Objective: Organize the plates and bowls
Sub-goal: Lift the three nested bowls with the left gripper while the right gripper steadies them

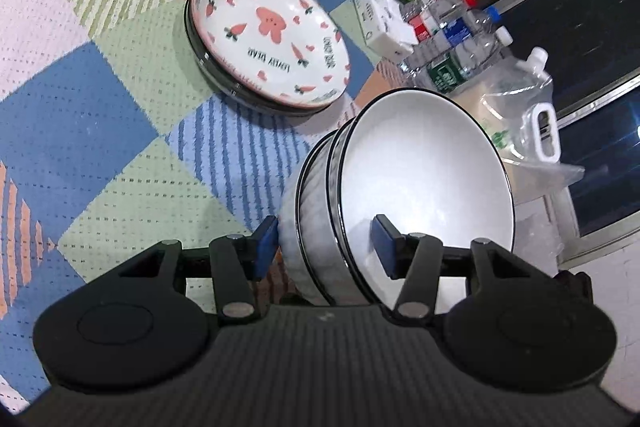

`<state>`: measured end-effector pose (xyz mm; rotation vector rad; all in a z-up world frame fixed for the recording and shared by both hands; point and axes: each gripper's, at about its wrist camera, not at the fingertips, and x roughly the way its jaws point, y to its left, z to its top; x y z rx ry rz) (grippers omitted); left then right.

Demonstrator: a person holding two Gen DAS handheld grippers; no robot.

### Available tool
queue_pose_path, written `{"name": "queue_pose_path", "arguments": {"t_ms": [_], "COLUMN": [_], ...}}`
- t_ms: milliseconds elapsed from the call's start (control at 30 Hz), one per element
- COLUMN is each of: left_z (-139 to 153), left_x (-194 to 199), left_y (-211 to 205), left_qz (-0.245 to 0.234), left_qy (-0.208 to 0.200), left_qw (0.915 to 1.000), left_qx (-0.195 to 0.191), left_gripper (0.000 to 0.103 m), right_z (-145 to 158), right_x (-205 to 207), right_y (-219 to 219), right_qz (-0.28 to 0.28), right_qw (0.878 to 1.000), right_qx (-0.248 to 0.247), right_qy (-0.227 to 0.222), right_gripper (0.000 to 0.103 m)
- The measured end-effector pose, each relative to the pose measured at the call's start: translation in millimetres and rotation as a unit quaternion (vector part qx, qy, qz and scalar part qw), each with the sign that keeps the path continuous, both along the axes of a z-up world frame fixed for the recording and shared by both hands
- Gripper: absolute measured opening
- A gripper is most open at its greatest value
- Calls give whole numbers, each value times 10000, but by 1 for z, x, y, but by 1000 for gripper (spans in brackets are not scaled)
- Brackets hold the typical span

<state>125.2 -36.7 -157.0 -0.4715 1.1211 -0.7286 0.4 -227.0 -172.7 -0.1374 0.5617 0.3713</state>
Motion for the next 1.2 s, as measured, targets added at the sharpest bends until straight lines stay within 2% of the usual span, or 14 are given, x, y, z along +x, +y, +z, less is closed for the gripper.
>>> {"name": "queue_pose_path", "arguments": {"t_ms": [367, 667, 767, 933, 1033, 1200], "left_z": [40, 65, 71, 66, 55, 29], "left_x": [33, 88, 102, 133, 150, 177], "left_y": [0, -8, -15, -28, -35, -46], "left_qz": [67, 336, 520, 546, 516, 444], "left_qy": [-58, -109, -338, -422, -426, -297], "left_qw": [9999, 9992, 9978, 9968, 9969, 9980], "left_qx": [113, 209, 240, 392, 403, 334], "left_gripper": [49, 49, 50, 50, 50, 50], "right_z": [30, 49, 56, 51, 41, 24], "right_x": [31, 90, 116, 145, 159, 181], "right_y": [-1, -11, -14, -18, -19, -27], "right_qz": [190, 345, 352, 335, 325, 155], "right_qw": [9995, 9990, 9991, 9988, 9982, 9989], "right_qx": [-103, -15, -5, -224, -444, -426], "right_qy": [-241, -282, -252, -271, -253, -133], "right_gripper": [101, 101, 101, 101, 101, 101]}}
